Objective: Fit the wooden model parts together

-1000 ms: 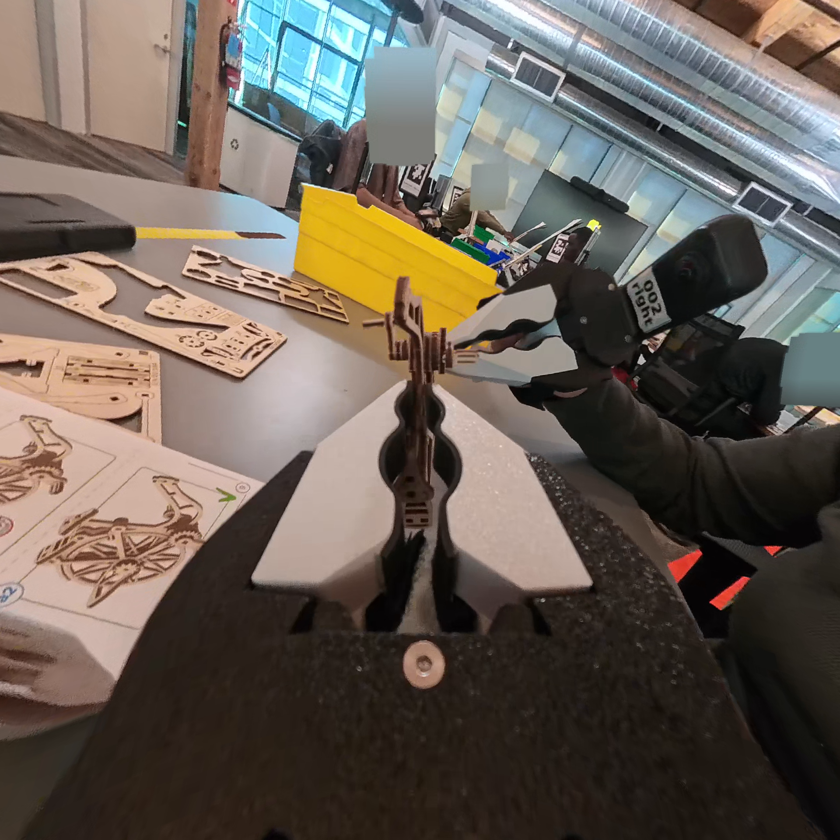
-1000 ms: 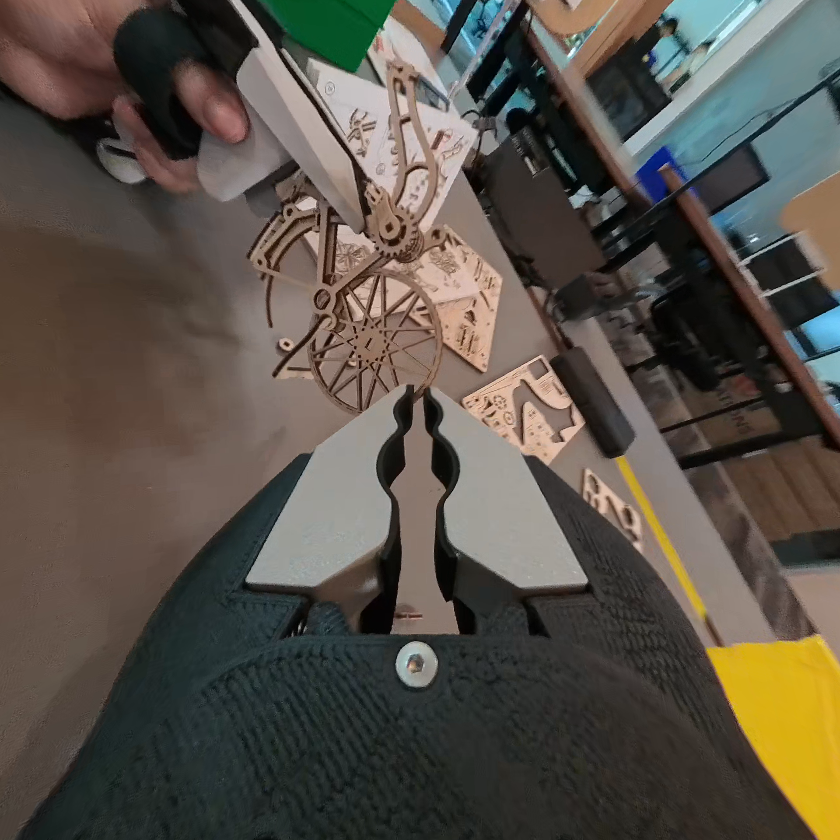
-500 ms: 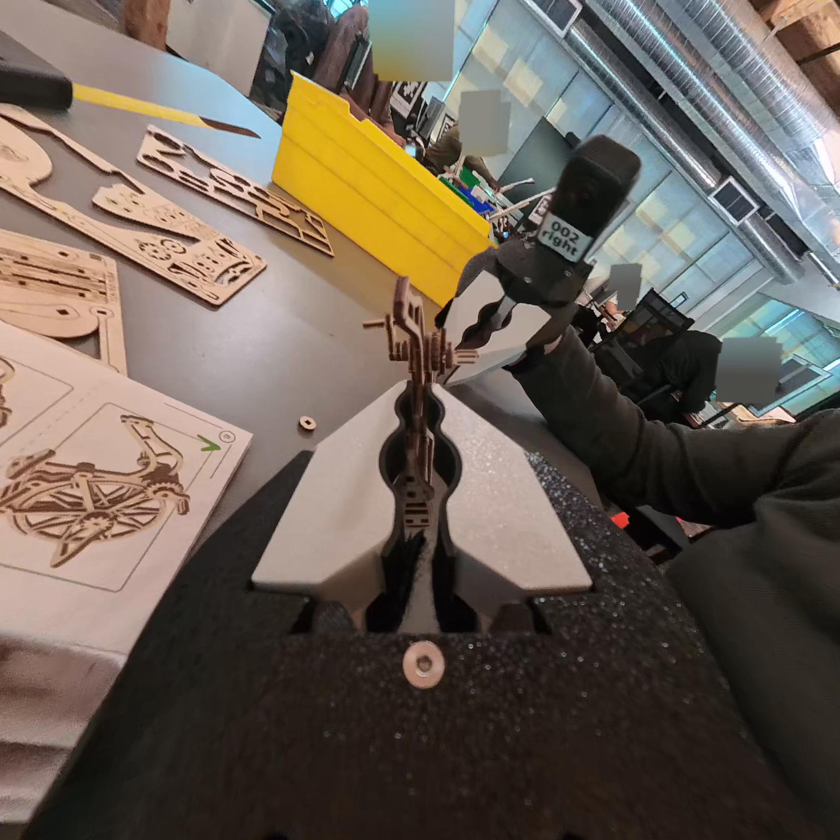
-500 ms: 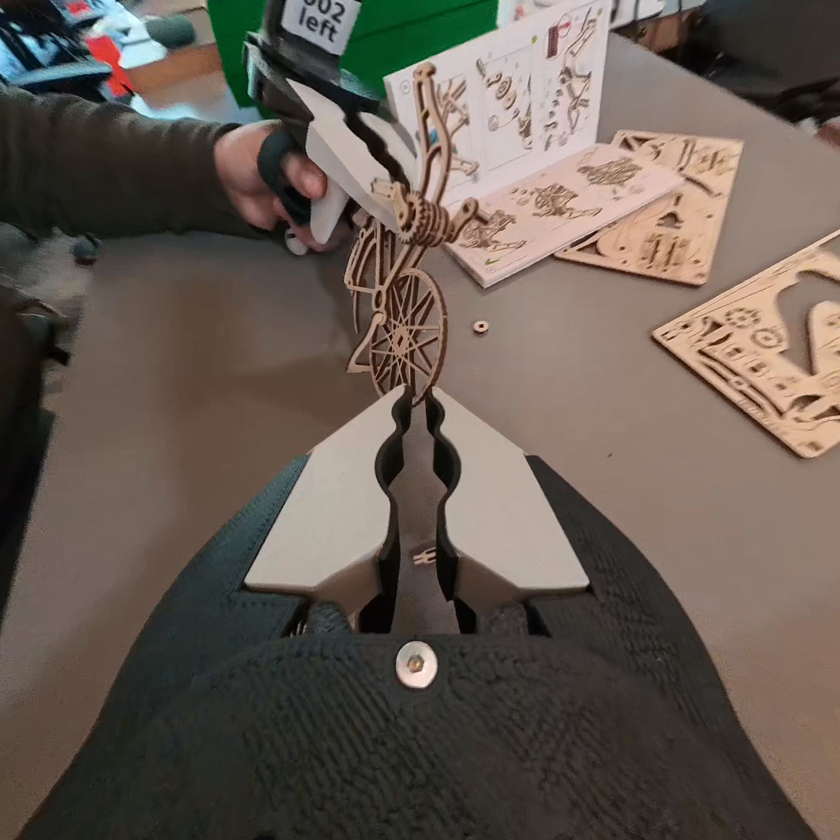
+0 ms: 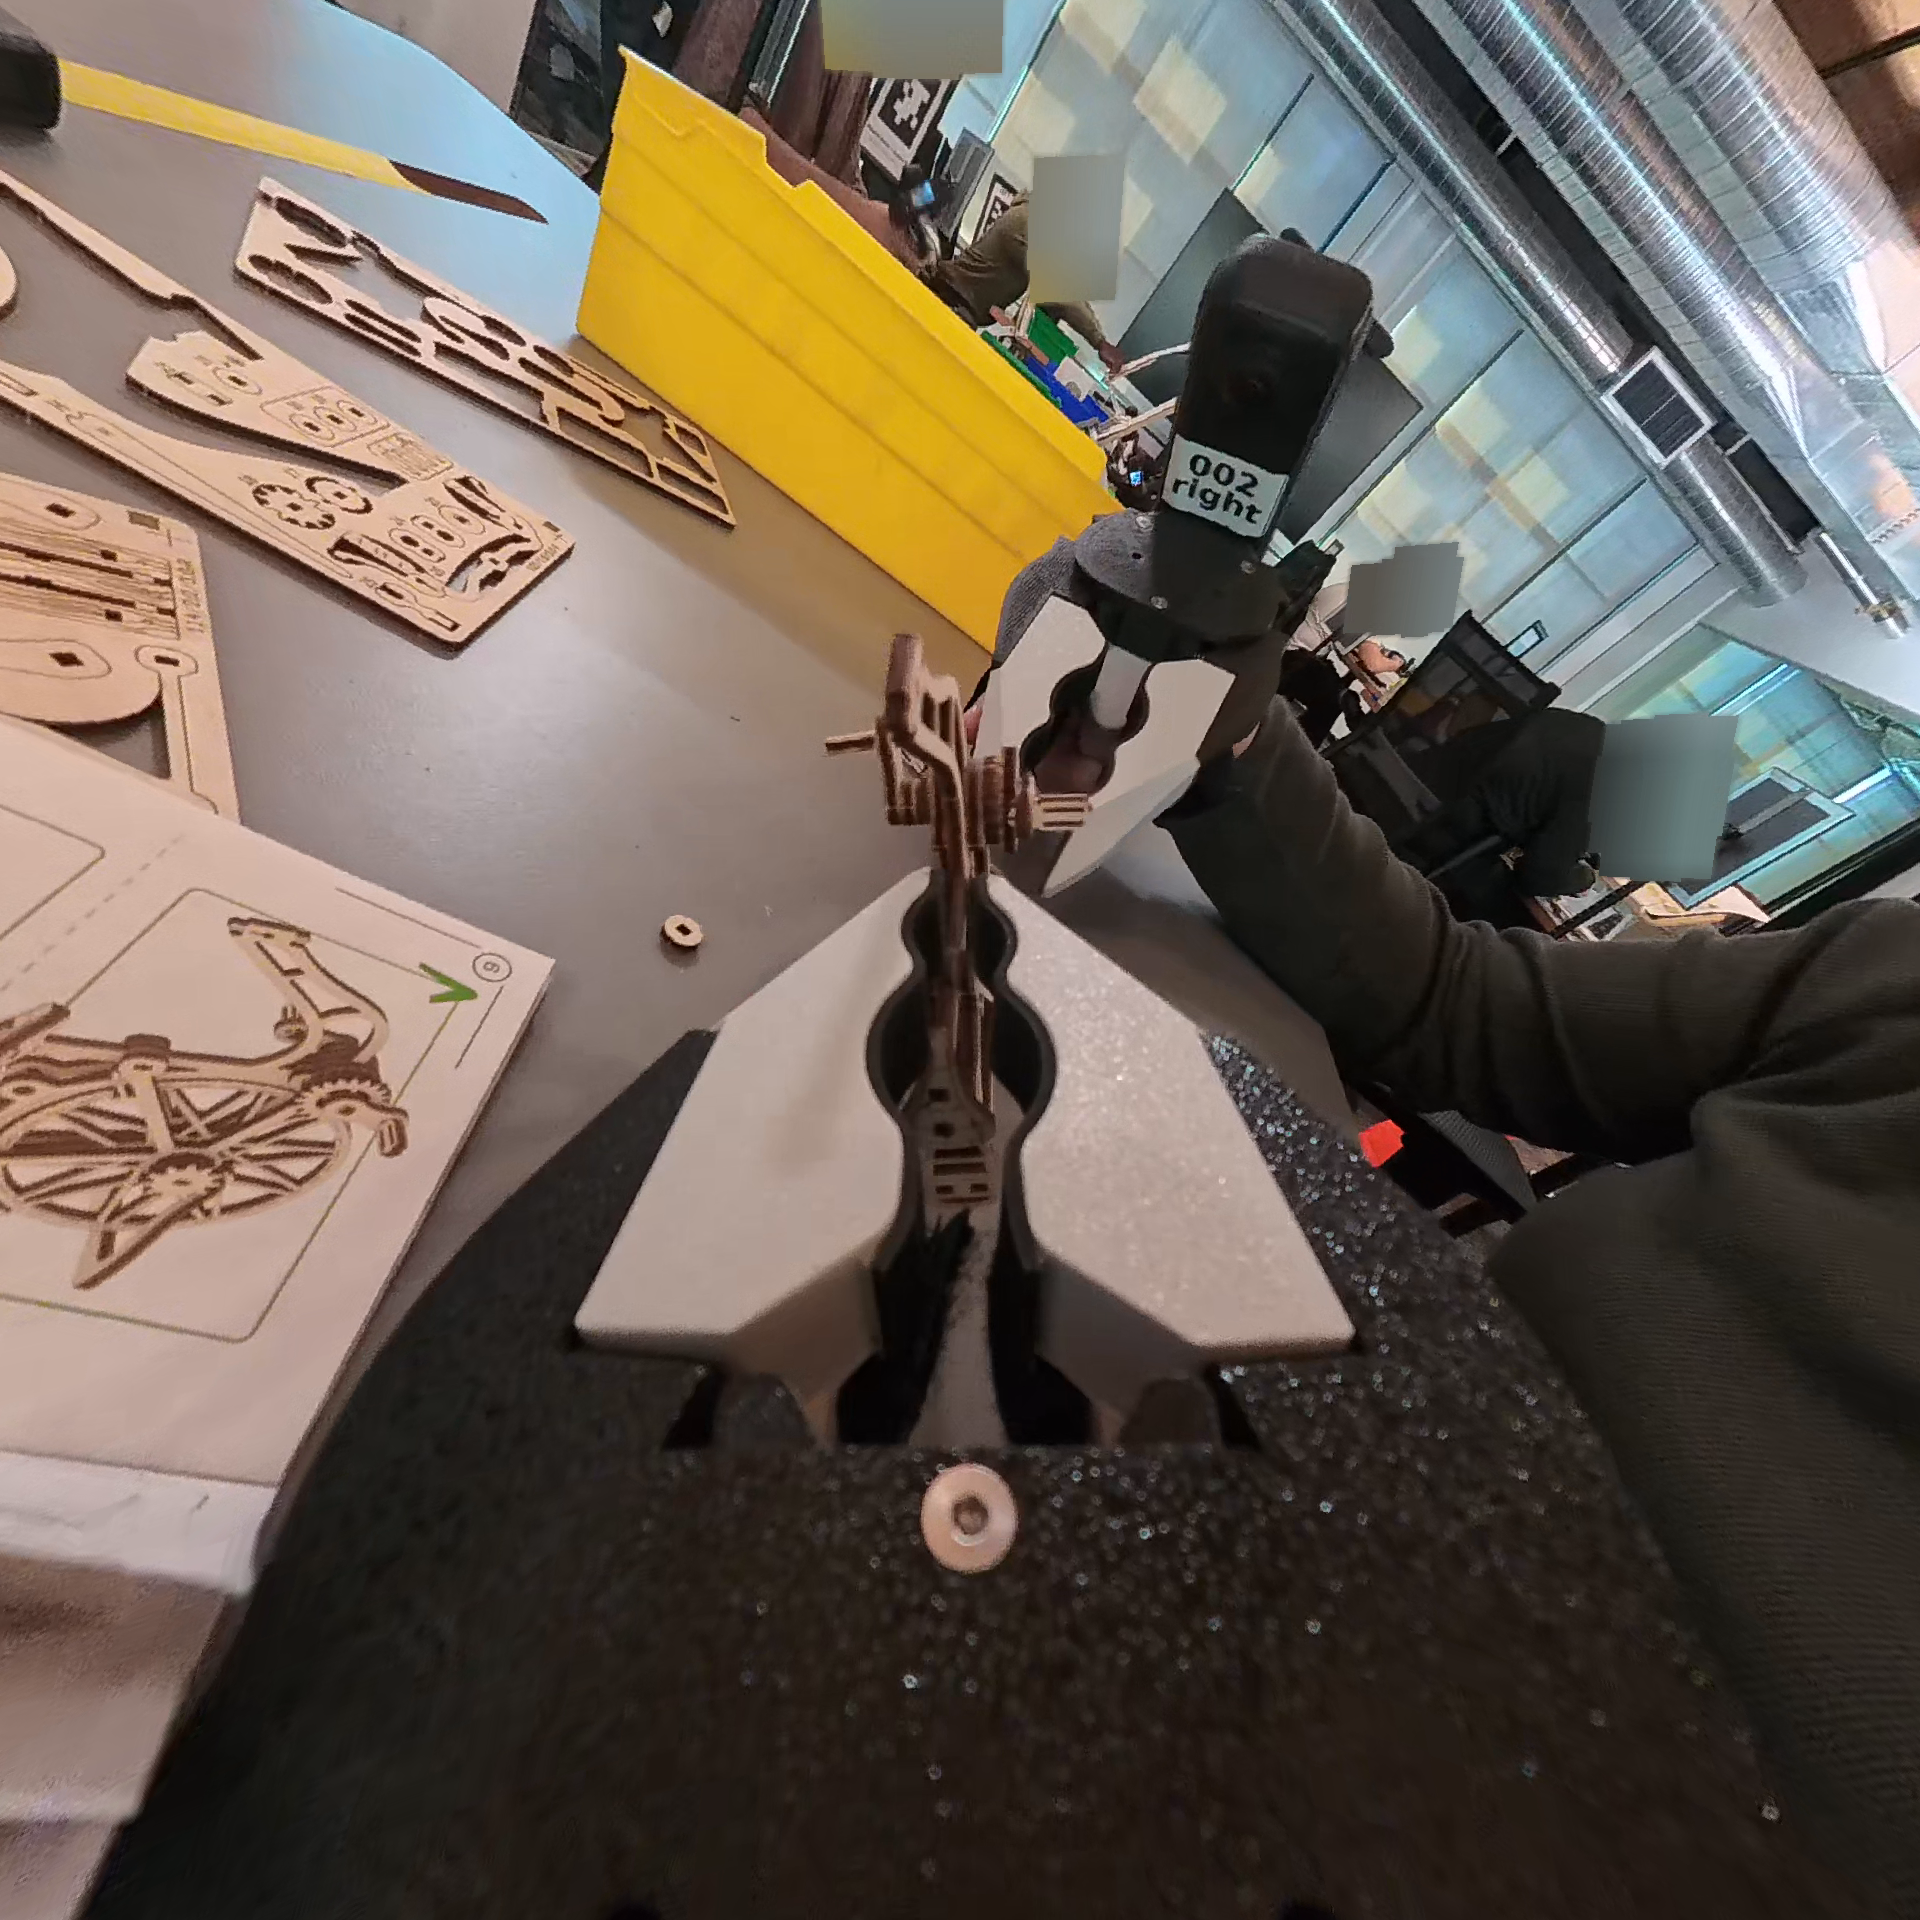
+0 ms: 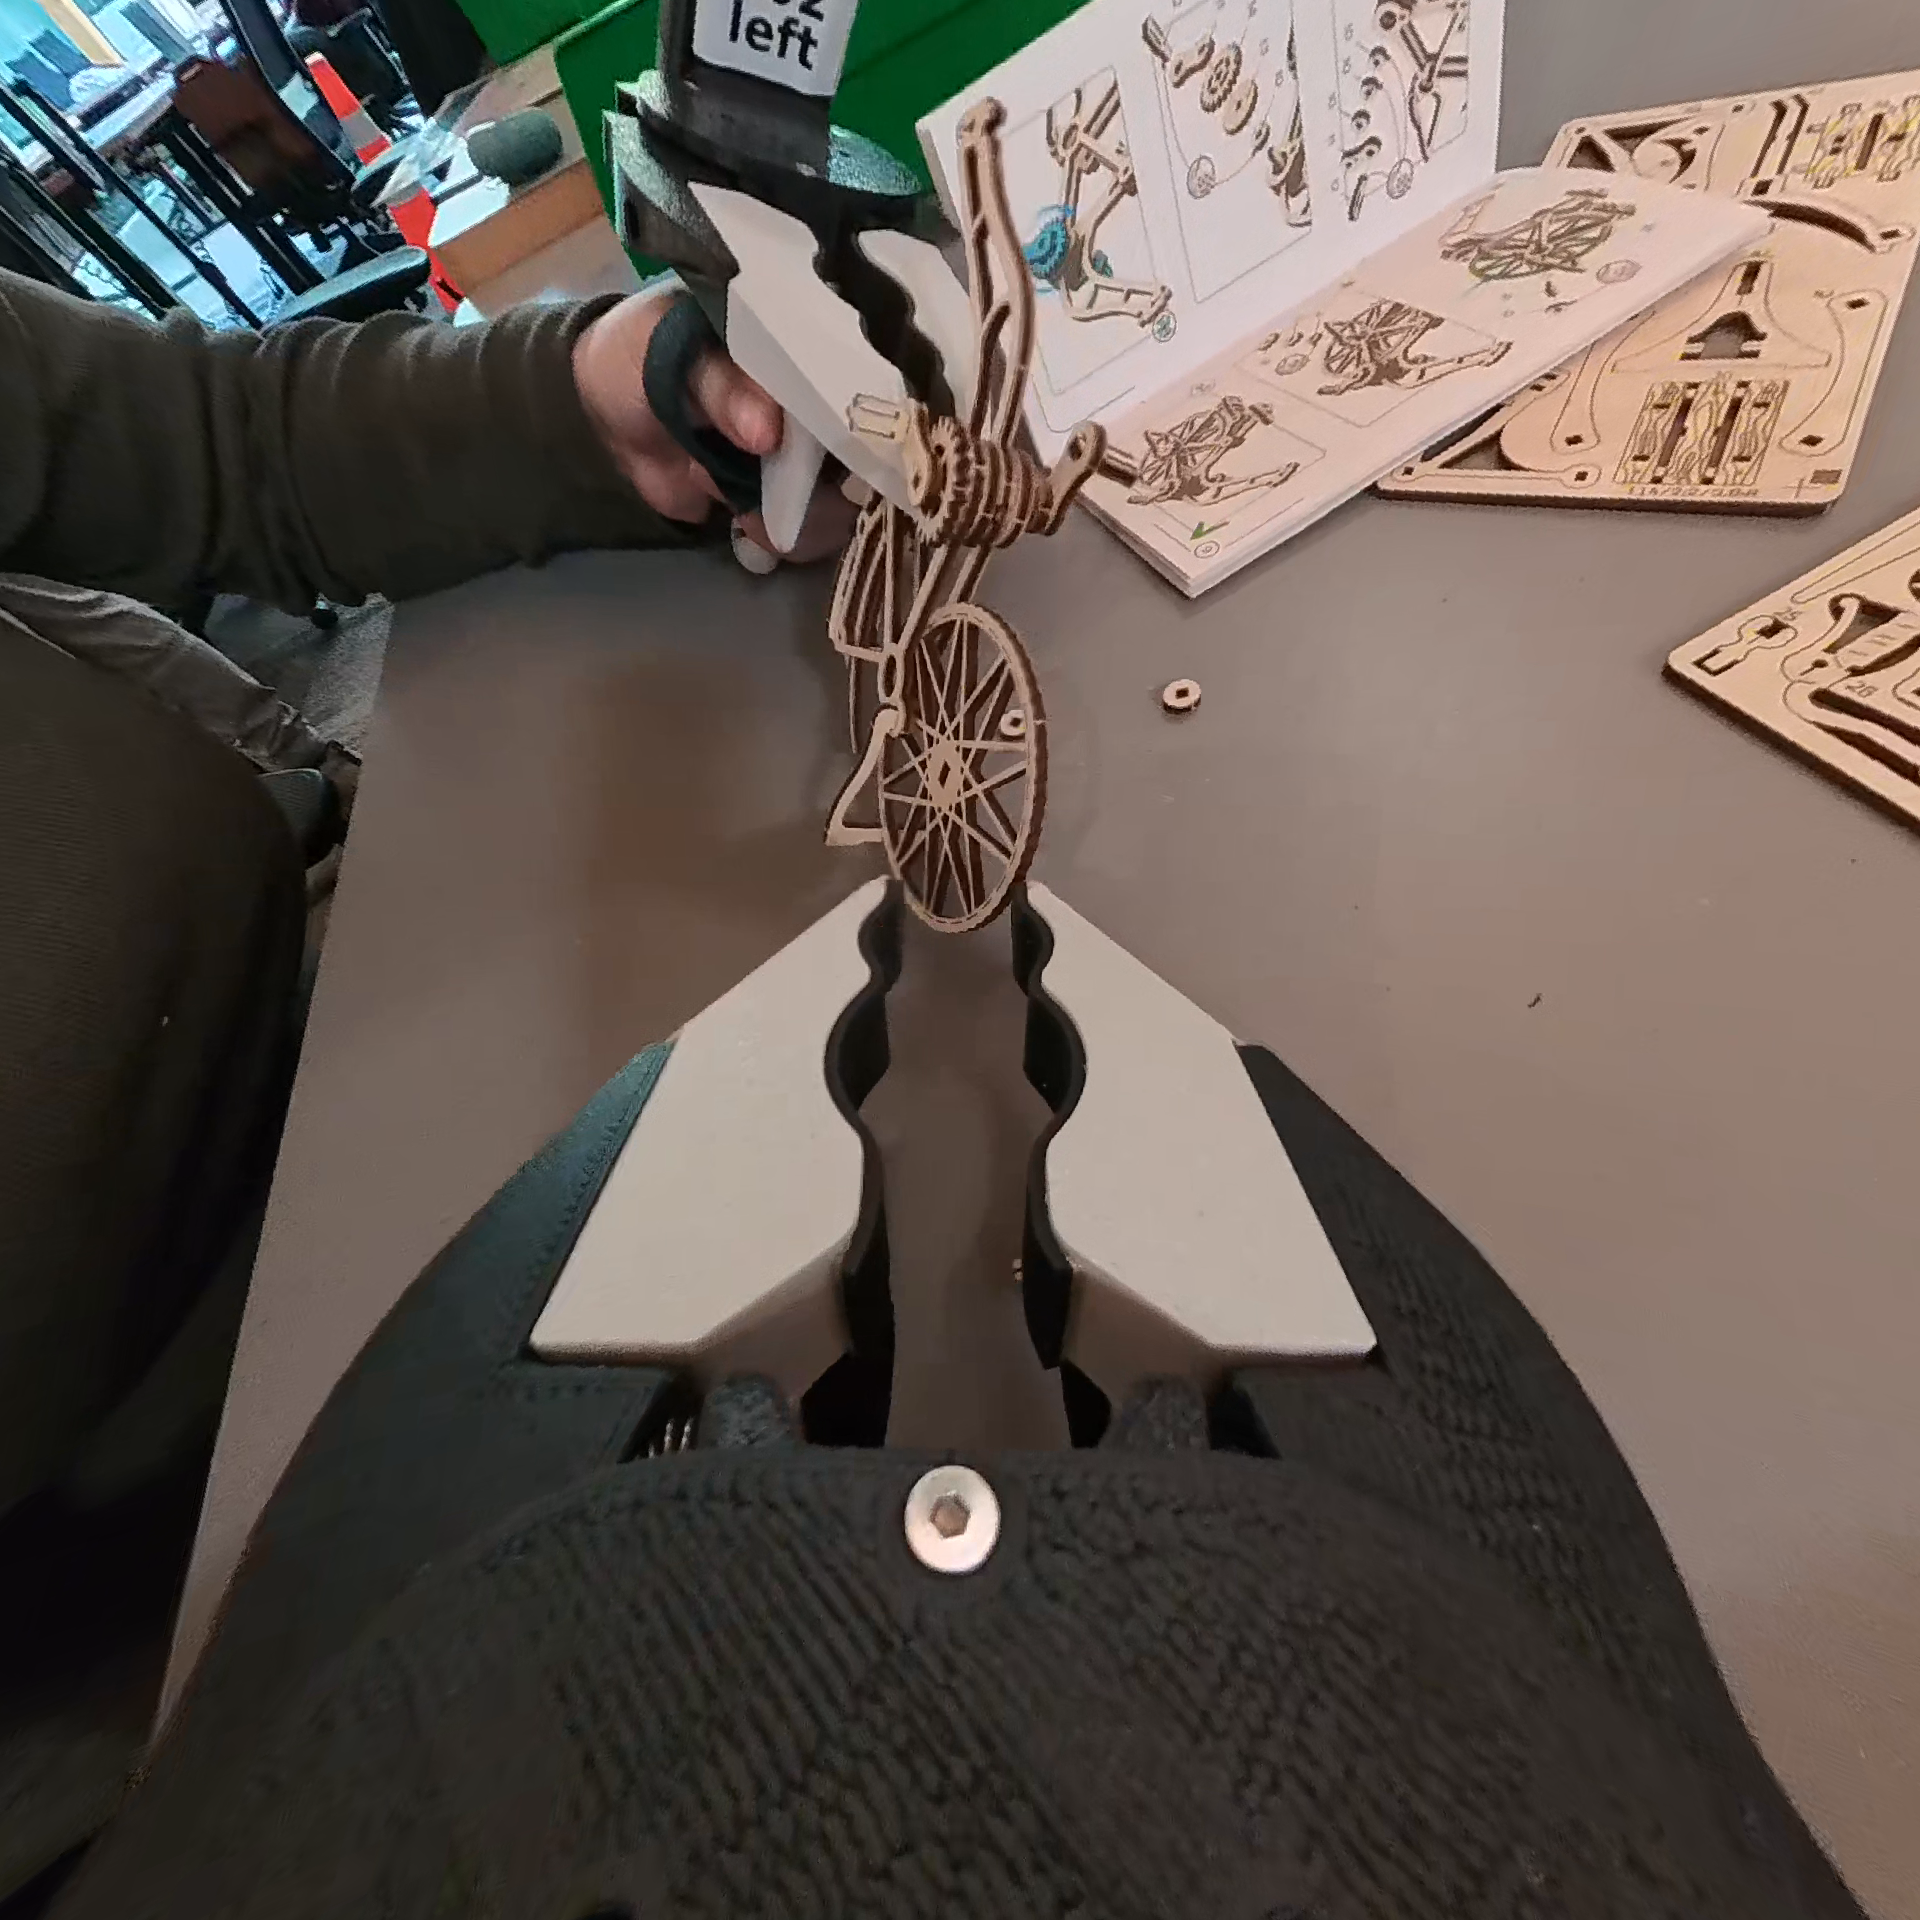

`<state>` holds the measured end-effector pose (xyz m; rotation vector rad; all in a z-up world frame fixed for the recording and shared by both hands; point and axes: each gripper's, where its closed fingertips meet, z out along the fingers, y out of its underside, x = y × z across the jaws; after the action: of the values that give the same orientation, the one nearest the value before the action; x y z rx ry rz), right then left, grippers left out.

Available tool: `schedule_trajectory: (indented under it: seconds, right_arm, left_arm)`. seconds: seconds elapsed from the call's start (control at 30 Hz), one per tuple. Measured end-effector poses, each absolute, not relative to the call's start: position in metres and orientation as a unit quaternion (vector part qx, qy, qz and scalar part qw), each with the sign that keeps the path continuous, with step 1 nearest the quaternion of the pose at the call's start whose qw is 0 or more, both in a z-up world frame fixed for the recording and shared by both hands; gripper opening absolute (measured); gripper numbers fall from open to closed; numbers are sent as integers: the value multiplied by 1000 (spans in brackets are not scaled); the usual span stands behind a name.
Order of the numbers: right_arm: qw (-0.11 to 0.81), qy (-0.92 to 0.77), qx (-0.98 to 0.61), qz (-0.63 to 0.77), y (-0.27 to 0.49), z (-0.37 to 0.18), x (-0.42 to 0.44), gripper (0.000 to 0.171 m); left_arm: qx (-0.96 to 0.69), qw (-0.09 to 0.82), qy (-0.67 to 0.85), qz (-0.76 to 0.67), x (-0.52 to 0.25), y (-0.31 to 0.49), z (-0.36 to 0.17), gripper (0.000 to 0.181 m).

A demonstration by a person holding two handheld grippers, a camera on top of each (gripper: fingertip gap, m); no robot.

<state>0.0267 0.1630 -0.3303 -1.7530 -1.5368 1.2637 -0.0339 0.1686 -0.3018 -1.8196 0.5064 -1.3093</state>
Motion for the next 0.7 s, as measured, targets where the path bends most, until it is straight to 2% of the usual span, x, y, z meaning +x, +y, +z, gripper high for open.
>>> schedule_trajectory:
  seconds: [0.27, 0.47, 0.6, 0.7]
  right_arm:
    - [213, -566, -645, 468, 156, -332, 31, 27]
    - [185, -569, -654, 462, 153, -336, 37, 26]
    - [202, -550, -669, 459, 162, -338, 33, 36]
    - [209, -545, -654, 481, 158, -334, 23, 31]
  left_arm:
    - [-724, 408, 208, -515, -32, 167, -303, 1]
    - [-723, 411, 210, -514, -32, 167, -302, 1]
    - [-723, 410, 218, -512, -30, 165, -302, 1]
    - [-718, 409, 240, -510, -26, 160, -302, 1]
